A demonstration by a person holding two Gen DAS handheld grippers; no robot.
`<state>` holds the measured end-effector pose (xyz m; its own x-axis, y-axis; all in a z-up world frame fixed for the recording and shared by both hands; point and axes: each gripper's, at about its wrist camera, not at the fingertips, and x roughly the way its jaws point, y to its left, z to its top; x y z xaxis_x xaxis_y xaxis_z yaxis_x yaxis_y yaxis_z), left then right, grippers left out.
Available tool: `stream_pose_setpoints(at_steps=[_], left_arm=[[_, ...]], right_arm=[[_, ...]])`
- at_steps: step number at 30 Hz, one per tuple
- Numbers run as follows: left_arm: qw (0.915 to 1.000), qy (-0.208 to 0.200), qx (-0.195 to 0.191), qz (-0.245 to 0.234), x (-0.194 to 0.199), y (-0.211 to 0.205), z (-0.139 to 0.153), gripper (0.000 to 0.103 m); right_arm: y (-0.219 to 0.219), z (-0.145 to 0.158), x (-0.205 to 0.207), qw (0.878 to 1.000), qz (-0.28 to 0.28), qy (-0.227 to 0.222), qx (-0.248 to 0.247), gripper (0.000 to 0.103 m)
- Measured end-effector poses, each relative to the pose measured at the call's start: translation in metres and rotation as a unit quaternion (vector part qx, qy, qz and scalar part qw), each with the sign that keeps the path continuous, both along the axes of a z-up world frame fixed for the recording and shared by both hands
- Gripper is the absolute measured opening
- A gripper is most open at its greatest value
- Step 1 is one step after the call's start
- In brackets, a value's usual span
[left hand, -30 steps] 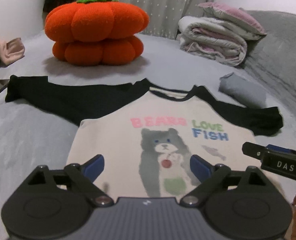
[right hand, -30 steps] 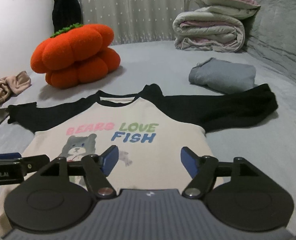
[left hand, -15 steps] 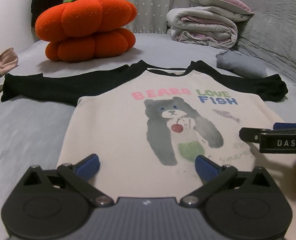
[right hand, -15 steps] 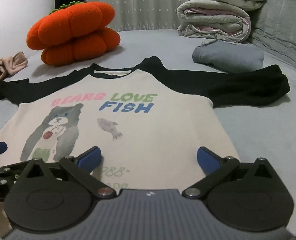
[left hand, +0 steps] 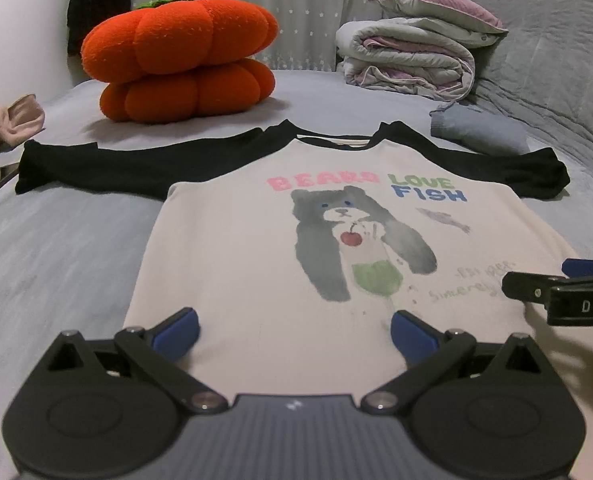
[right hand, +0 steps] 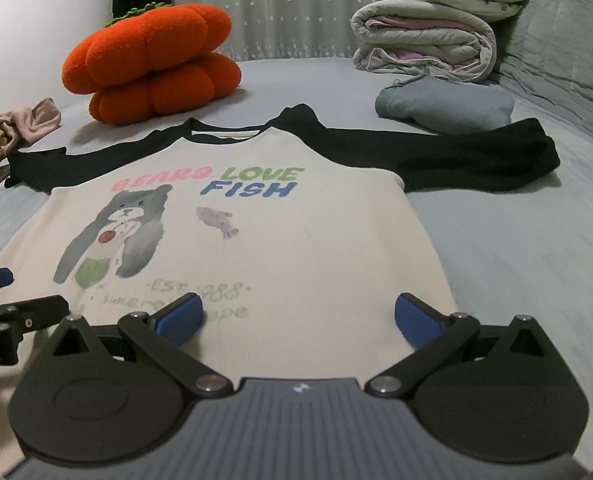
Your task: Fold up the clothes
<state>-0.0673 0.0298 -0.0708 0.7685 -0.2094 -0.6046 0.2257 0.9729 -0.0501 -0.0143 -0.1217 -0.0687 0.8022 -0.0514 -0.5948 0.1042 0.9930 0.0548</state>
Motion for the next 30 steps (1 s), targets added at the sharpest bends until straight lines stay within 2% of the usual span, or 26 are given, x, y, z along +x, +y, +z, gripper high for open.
stream_pose_setpoints(at_steps=[8,13,16,19,23,27,30], left_arm=[[0.9993,-0.004,-0.007,-0.036,-0.018,0.012,0.004,0.103],[0.9983,0.030,-0.020,-0.045,-0.005,0.023,0.016,0.103],[0.9983,0.046,-0.029,-0.023,0.010,0.034,0.027,0.103],[0.9981,0.043,-0.044,0.000,0.027,0.050,0.038,0.103],[0.9965,0.038,-0.046,0.059,0.059,0.076,0.053,0.103],[0.9869,0.049,-0.057,0.143,0.091,0.108,0.056,0.102],[0.9821,0.045,-0.079,0.165,0.107,0.136,0.049,0.102]], right_arm=[[0.000,0.001,-0.009,1.000,0.006,0.013,-0.010,0.103],[0.002,0.007,-0.004,0.999,0.005,0.041,-0.014,0.103],[0.003,0.014,0.011,0.997,-0.017,0.080,0.000,0.103],[0.004,0.021,0.027,0.993,-0.039,0.103,0.031,0.103],[0.015,0.035,0.047,0.993,-0.030,0.098,0.058,0.103],[0.027,0.047,0.068,0.993,-0.009,0.090,0.074,0.103],[0.035,0.055,0.084,0.992,0.007,0.086,0.087,0.103]])
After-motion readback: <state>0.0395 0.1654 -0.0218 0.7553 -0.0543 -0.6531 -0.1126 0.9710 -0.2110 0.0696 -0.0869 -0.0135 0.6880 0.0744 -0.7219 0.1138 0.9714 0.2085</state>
